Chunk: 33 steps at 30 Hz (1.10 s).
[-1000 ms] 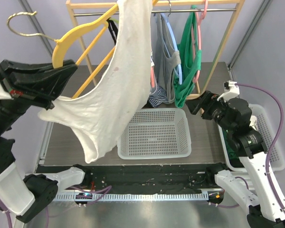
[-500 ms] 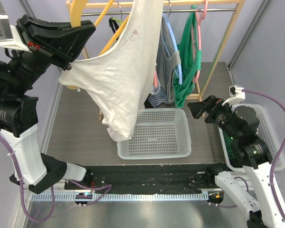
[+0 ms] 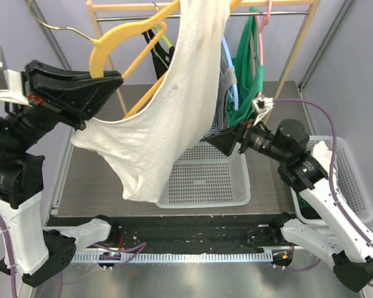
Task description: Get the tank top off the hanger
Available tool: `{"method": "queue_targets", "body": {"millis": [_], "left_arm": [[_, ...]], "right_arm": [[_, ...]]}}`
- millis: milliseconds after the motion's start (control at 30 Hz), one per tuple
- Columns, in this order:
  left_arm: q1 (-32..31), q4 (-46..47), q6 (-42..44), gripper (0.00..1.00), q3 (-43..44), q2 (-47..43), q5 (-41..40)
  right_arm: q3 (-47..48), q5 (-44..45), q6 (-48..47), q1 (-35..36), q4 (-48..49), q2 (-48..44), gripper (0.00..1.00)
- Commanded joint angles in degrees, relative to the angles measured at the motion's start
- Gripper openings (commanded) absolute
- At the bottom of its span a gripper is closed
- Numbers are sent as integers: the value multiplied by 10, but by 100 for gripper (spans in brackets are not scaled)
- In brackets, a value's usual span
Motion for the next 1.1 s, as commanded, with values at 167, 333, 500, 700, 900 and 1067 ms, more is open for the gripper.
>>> {"method": "queue_targets", "body": {"millis": [167,333,500,700,900,1067], "left_arm": [[4,9,-14,0,-55,10,73],[4,-3,12,0,-68,-2,75],[3,-5,9,0,-73,-1,76],[3,-19,4,0,-58,-3,92],[3,-58,45,0,-67,-28,98],[3,-69,57,0,-73,-35,96]], "right_arm": [[26,44,-76,131,14,-5,100],[-13,51,-70,131,15,-42,100],[-40,44,-53,131,47,-31,98],[-42,244,-120,131,-6,-21,95],[-59,319,-151,131,-33,-69,96],[-84,318,-146,131,-42,-87,96]]}}
